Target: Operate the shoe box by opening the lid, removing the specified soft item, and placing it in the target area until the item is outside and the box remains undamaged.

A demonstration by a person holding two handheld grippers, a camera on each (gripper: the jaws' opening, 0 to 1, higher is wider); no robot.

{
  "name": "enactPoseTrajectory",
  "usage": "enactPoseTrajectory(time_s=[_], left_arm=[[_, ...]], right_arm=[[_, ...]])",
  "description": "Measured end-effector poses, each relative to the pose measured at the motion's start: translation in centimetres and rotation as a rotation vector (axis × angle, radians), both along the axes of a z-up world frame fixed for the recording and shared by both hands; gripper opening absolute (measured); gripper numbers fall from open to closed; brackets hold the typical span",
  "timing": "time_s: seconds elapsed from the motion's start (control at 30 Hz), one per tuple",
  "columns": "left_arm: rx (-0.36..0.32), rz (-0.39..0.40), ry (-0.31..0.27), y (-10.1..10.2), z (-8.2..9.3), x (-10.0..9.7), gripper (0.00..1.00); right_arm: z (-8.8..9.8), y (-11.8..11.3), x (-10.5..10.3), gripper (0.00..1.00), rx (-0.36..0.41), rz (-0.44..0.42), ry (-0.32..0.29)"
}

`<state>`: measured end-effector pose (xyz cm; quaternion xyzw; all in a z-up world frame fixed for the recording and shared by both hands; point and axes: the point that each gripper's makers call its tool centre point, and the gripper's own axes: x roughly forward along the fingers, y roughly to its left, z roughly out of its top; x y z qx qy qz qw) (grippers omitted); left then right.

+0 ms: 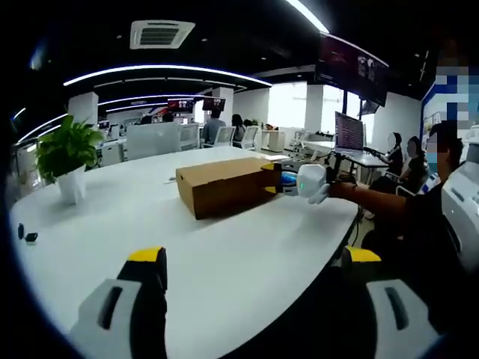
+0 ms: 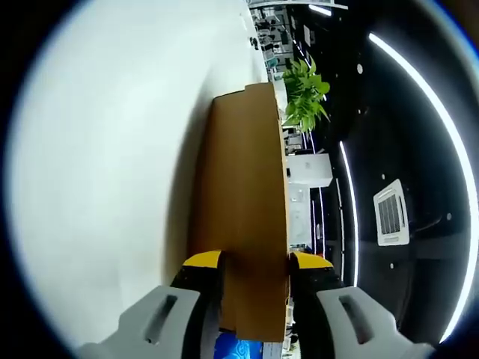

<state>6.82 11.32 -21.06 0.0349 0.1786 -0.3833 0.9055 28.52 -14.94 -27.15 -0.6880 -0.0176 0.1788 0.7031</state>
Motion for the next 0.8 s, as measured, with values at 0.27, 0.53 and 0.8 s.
enactPoseTrajectory(time_s=[0.27,0.53,0.8], left_arm=[[-0.008,0.004,0.018,0.1,-0.4,0.3,0.99],[0.0,0.007,0.006,0.4,0.3,0.0,0.99],[-0.03,0.012,-0.007,0.3,1.4,-0.1,0.99]], right_arm=[[2.0,1.3,-2.6,0.51,0.201,0.015,0.05],[4.0,0.6,-7.7,0.82,0.553,-0.041,0.26],[5.5,-0.6,-14.0,0.96,0.87,-0.104,0.466]])
